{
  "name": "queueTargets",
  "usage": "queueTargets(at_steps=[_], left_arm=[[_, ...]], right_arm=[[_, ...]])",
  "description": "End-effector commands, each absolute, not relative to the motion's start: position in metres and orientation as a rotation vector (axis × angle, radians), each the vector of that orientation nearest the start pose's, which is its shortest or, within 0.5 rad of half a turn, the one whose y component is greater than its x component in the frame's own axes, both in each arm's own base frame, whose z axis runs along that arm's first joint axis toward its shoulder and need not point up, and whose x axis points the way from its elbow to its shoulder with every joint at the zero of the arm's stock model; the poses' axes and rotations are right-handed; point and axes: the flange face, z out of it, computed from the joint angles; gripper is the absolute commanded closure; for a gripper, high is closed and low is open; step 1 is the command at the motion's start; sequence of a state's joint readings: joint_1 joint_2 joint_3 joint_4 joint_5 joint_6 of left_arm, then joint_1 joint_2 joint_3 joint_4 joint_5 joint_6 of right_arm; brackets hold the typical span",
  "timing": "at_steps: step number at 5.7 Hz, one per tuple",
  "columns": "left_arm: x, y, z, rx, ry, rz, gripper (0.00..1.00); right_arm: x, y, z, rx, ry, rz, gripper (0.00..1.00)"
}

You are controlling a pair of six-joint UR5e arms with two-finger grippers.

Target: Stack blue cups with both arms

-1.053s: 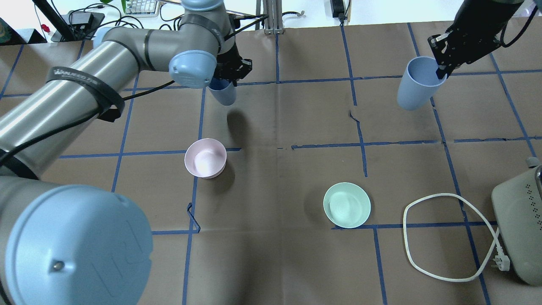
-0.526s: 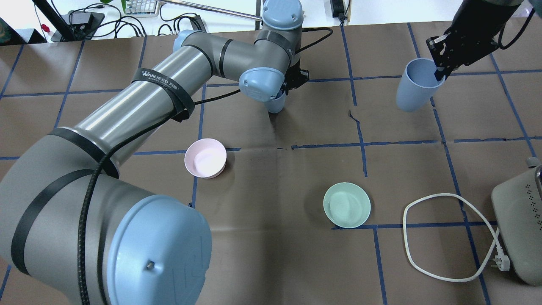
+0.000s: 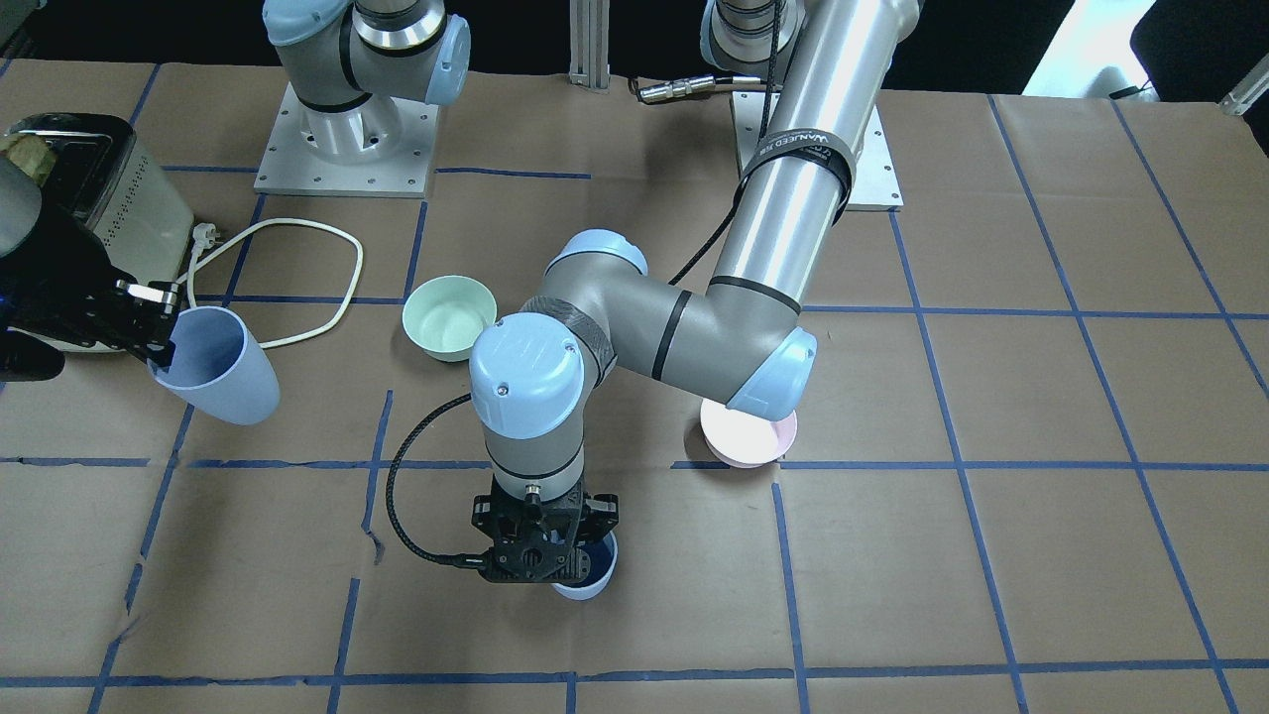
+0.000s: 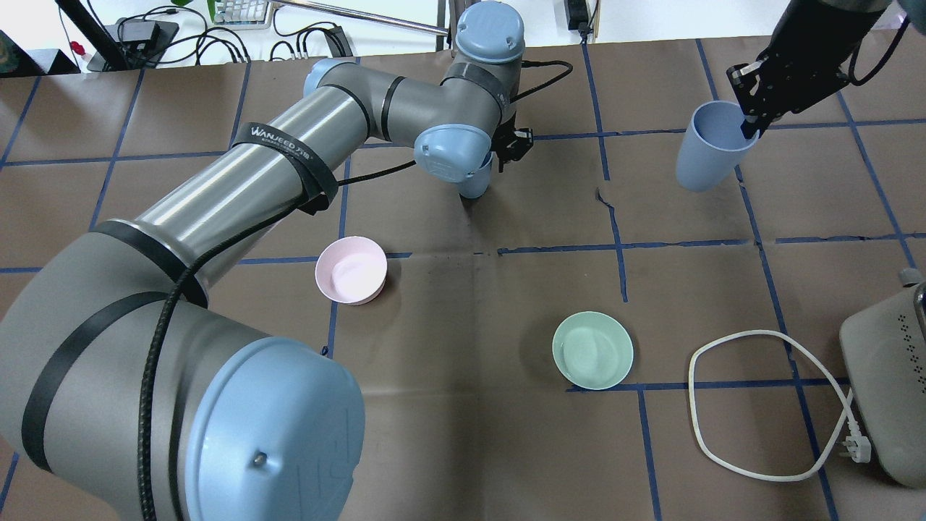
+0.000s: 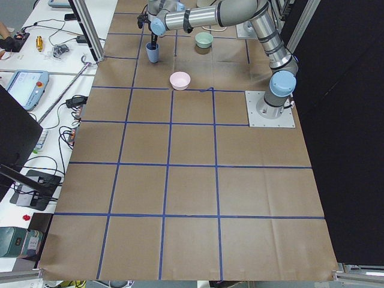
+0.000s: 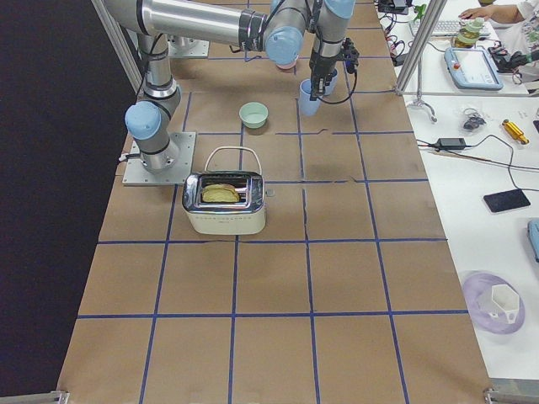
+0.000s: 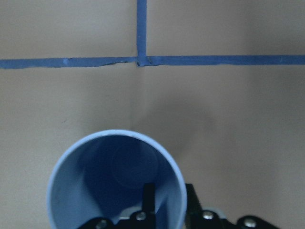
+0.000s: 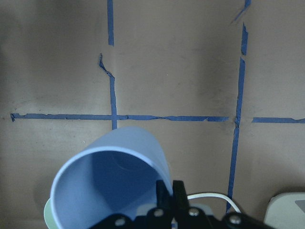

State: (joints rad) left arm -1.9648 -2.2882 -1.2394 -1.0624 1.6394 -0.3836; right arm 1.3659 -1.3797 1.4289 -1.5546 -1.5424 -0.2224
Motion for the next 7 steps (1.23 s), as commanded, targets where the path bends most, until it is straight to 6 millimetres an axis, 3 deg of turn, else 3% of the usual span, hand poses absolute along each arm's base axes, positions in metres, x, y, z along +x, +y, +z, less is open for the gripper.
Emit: queueTargets(at_steps=[1, 2, 3, 4, 5, 7], left_arm=[[-0.392, -0.63, 0.282, 0.004, 3.114, -0.189, 0.0], [-0.359, -0.616, 0.313, 0.033, 3.106, -0.164, 0.0], [-0.312, -0.594, 0.345, 0.131, 3.1, -0.152, 0.0], [-0.269, -0.561, 0.373, 0.16, 3.091, -0.129, 0.0], [-0.238, -0.53, 0.397, 0.195, 3.093, -0.1, 0.0], [-0.224, -0.49, 0.452, 0.264, 3.127, -0.104, 0.0]], right_arm=[[0.019, -0.592, 0.455, -0.013, 3.095, 0.034, 0.93], [0.029, -0.606, 0.46, 0.065, 3.054, -0.015, 0.93], [0.053, -0.624, 0.457, 0.033, 3.058, -0.026, 0.93], [0.095, -0.638, 0.461, 0.064, 3.067, -0.05, 0.93], [0.131, -0.647, 0.452, 0.111, 3.064, -0.033, 0.93], [0.241, -0.644, 0.429, 0.224, 3.043, -0.081, 0.93]])
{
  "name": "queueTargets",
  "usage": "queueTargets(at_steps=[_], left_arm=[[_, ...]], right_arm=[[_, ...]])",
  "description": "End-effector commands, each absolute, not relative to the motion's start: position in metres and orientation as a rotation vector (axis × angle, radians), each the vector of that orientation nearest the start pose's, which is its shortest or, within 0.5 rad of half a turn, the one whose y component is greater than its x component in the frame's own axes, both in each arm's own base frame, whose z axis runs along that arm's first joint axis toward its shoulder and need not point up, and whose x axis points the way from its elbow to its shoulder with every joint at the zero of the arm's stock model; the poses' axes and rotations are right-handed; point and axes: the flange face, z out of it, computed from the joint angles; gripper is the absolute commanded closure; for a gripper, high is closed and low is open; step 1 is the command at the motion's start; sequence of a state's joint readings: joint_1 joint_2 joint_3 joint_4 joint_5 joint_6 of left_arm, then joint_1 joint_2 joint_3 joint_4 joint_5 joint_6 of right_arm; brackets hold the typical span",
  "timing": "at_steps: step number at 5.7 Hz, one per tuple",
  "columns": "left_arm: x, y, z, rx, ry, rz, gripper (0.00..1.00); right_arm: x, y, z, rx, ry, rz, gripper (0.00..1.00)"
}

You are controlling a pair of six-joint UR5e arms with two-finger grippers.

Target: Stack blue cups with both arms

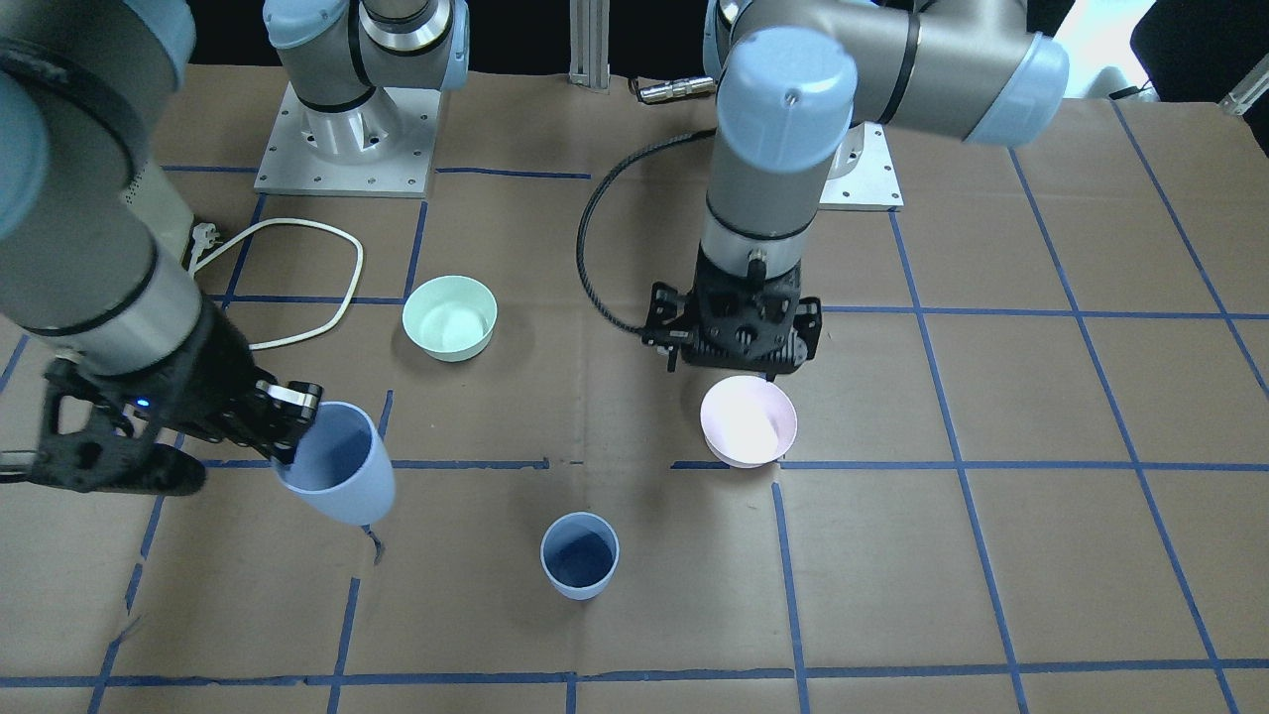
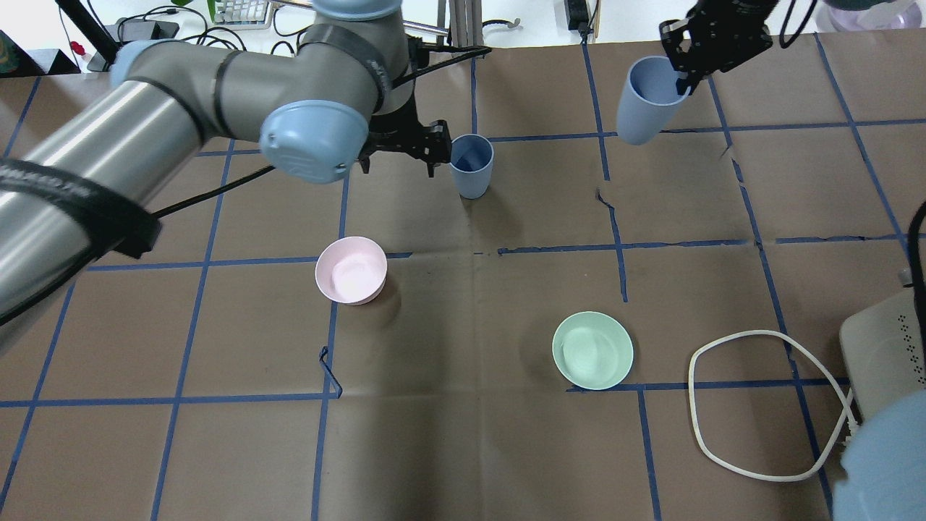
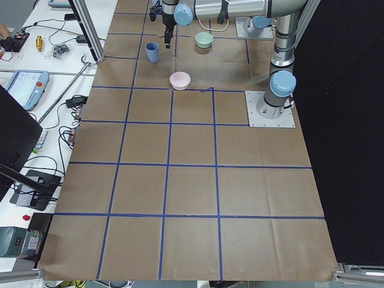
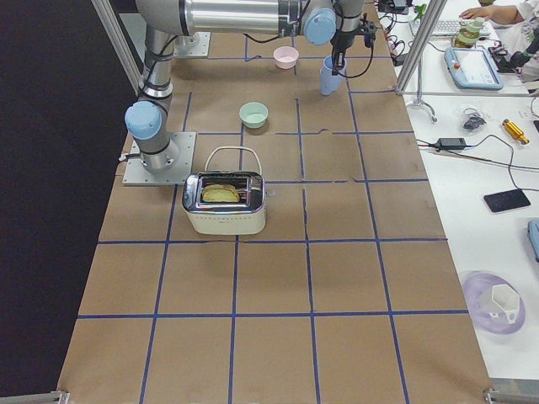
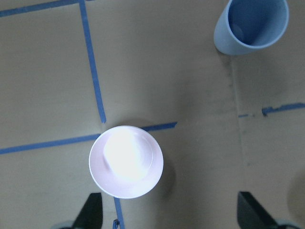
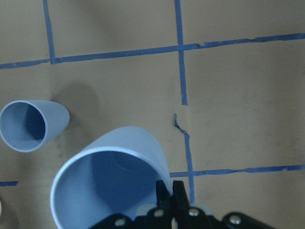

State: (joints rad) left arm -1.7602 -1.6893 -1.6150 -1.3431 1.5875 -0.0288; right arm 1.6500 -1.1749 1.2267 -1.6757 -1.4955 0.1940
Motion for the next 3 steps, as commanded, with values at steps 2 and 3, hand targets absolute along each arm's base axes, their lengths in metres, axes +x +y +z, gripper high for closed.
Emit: queueTargets(at_steps=[2, 3], left_arm=[[-0.181, -0.475, 0.48, 0.124, 3.126, 0.015, 0.0], [-0.167, -0.477, 0.479, 0.082, 3.131, 0.1, 0.0]], right_arm=[[0.318, -0.63, 0.404, 0.294, 3.021, -0.096, 0.93], [0.325, -0.633, 0.388, 0.303, 3.026, -0.073, 0.93]])
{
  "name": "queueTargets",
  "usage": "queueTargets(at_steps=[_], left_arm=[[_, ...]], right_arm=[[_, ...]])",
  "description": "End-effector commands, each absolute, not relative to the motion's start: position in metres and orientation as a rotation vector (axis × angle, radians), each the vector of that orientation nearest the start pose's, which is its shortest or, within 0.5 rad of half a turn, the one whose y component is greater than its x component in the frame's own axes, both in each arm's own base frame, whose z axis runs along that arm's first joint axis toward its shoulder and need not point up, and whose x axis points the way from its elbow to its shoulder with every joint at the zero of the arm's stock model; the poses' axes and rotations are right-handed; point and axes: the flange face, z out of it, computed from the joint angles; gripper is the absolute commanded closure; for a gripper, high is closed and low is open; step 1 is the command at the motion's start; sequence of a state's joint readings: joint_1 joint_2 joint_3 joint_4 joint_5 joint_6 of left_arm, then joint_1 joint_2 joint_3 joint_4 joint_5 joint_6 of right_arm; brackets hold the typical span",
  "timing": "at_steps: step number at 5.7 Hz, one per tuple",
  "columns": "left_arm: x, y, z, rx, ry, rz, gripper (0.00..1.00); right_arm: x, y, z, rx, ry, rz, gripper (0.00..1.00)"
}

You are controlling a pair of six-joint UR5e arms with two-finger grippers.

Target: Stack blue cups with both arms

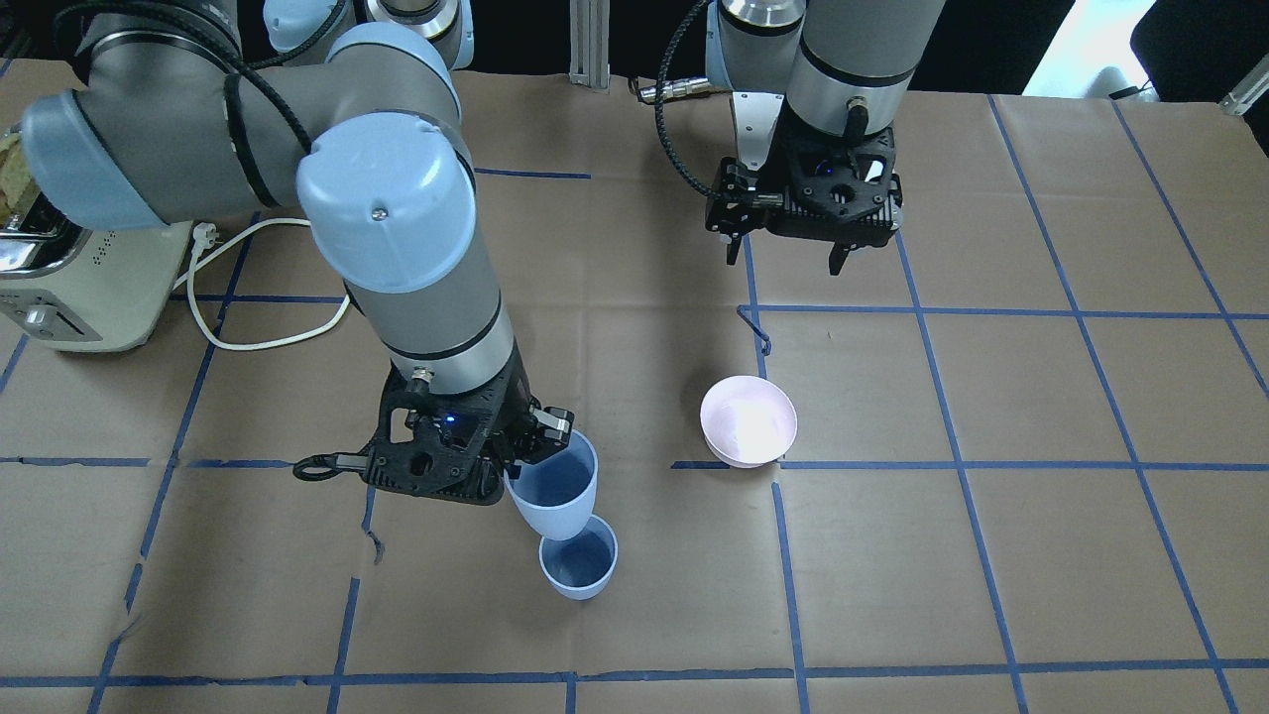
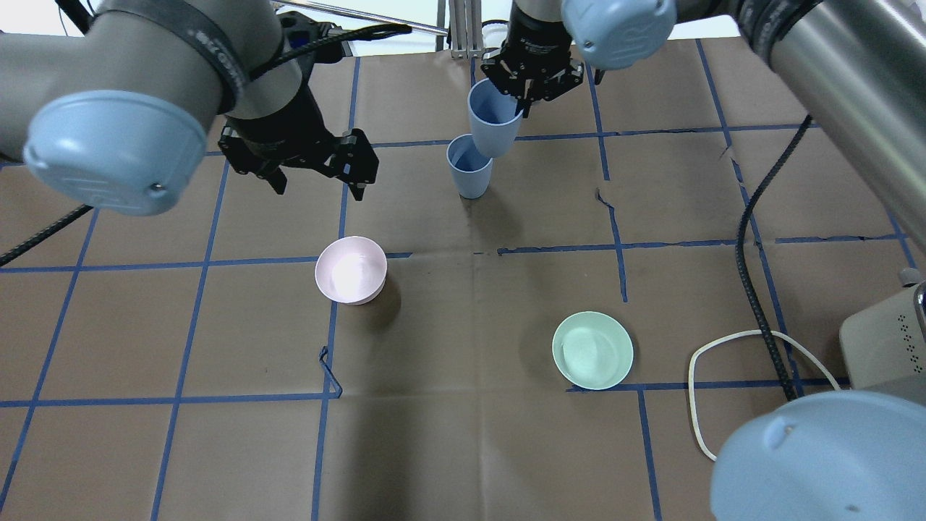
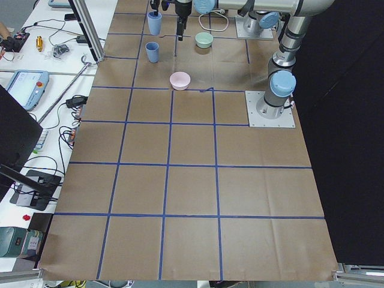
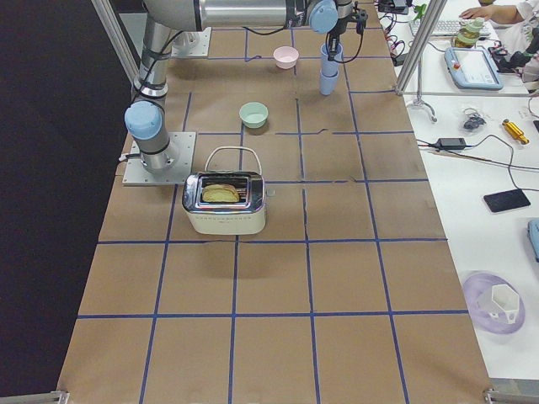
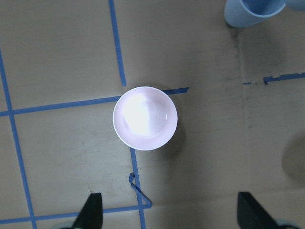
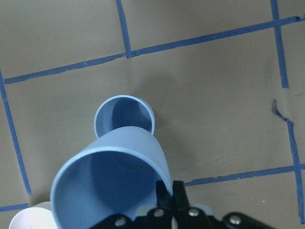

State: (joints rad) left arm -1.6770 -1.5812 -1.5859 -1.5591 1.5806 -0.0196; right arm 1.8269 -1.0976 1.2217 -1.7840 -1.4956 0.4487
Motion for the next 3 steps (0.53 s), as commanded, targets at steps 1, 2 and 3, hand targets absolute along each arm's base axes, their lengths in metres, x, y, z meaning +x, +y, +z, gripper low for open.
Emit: queueTargets(at_steps=[1, 2, 3], left_arm=[[-0.167, -0.485, 0.477, 0.077, 3.13, 0.117, 0.0], [-0.167, -0.484, 0.48, 0.079, 3.131, 0.103, 0.0], [-0.165, -0.484, 0.483, 0.07, 3.133, 0.086, 0.0]], right_arm=[[0.327, -0.642, 0.37, 0.298, 3.026, -0.075, 0.93], [0.329, -0.651, 0.363, 0.298, 3.016, -0.14, 0.93], [0.328, -0.653, 0.359, 0.3, 3.025, -0.16, 0.93]])
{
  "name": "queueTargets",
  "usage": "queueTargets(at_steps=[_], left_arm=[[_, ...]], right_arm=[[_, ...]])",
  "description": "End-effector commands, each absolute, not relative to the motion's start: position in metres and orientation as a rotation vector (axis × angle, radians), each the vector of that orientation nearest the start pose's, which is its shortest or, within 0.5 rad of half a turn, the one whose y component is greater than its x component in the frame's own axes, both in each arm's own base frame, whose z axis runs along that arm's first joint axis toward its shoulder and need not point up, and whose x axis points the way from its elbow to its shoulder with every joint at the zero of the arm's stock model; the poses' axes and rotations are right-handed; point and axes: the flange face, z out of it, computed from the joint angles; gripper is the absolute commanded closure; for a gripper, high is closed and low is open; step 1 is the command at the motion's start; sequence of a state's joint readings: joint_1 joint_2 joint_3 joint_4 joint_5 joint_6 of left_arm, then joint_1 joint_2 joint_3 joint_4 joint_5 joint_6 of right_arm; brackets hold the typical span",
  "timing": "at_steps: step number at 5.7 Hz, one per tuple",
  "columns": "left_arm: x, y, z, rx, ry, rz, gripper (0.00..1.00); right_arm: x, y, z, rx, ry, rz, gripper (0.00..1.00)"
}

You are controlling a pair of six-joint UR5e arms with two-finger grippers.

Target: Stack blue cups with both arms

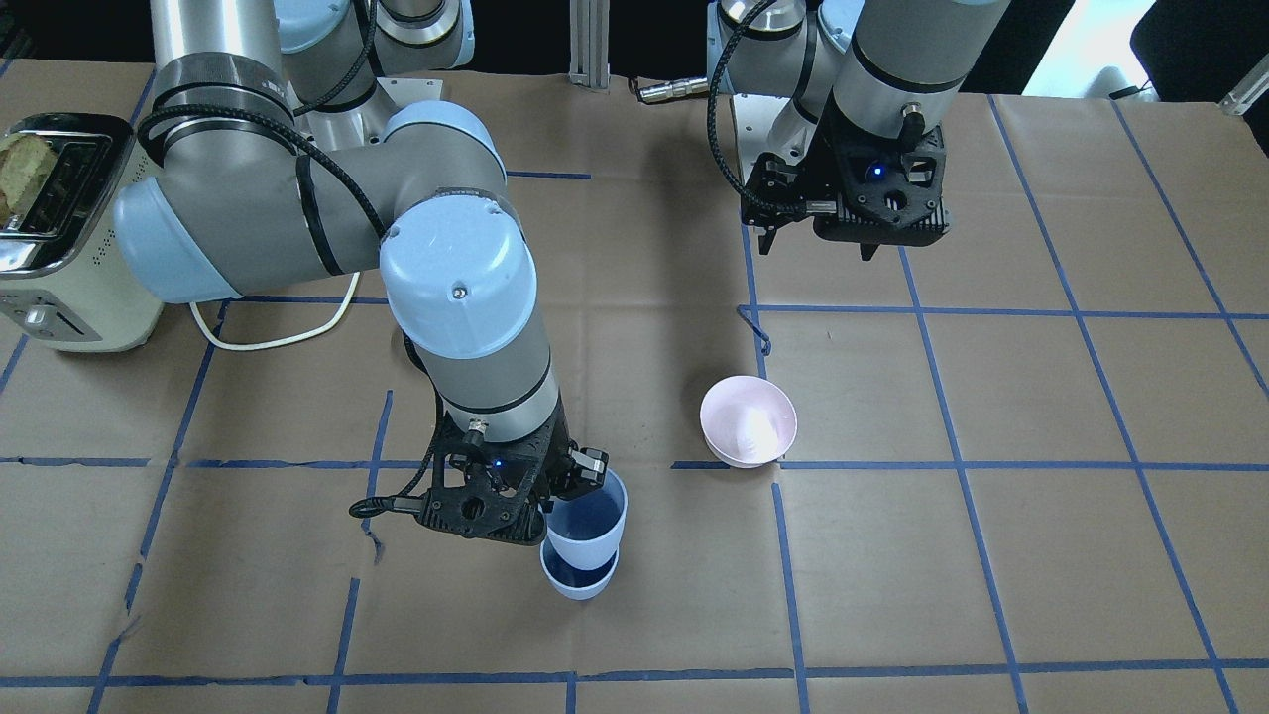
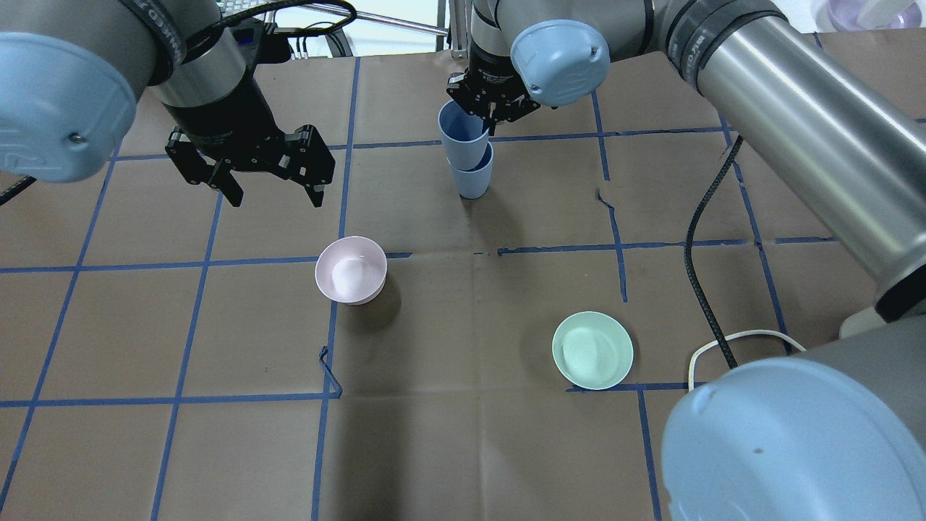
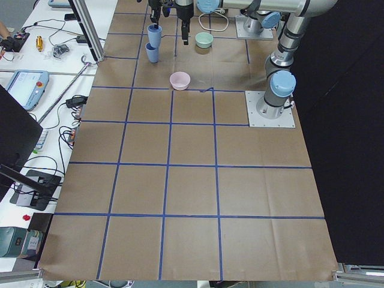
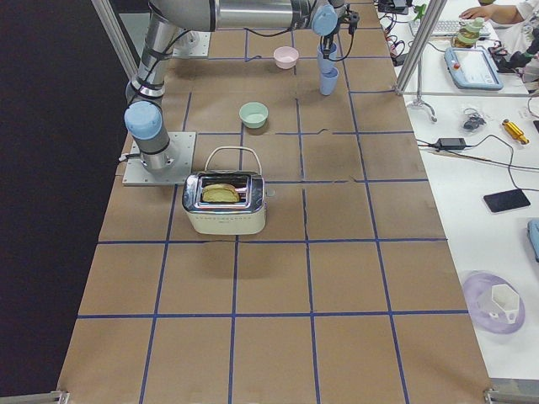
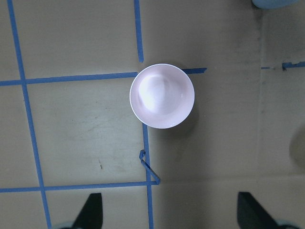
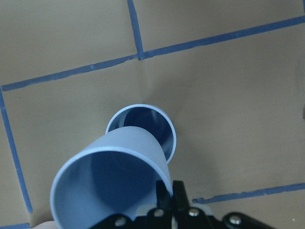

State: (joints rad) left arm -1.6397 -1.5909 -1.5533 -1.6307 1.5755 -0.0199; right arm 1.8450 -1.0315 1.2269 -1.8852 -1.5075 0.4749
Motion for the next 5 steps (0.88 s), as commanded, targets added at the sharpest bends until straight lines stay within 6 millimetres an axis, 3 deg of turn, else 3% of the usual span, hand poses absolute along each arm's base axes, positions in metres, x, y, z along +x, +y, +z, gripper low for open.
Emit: queueTargets(at_steps=[1, 3, 4, 5], left_arm=[[-0.165, -0.479, 0.492, 0.046, 3.133, 0.053, 0.0], [-0.164, -0.479, 0.49, 0.005, 3.127, 0.054, 0.0], [-0.164, -0.479, 0.492, -0.002, 3.129, 0.035, 0.0], [-0.164, -0.48, 0.492, 0.0, 3.13, 0.028, 0.0]], right_arm=[[0.328, -0.654, 0.345, 0.302, 3.036, -0.131, 0.93], [0.329, -0.657, 0.324, 0.29, 3.05, -0.088, 0.91], [0.329, -0.66, 0.316, 0.291, 3.054, -0.075, 0.63], [0.328, -0.663, 0.324, 0.289, 3.045, -0.095, 0.01]])
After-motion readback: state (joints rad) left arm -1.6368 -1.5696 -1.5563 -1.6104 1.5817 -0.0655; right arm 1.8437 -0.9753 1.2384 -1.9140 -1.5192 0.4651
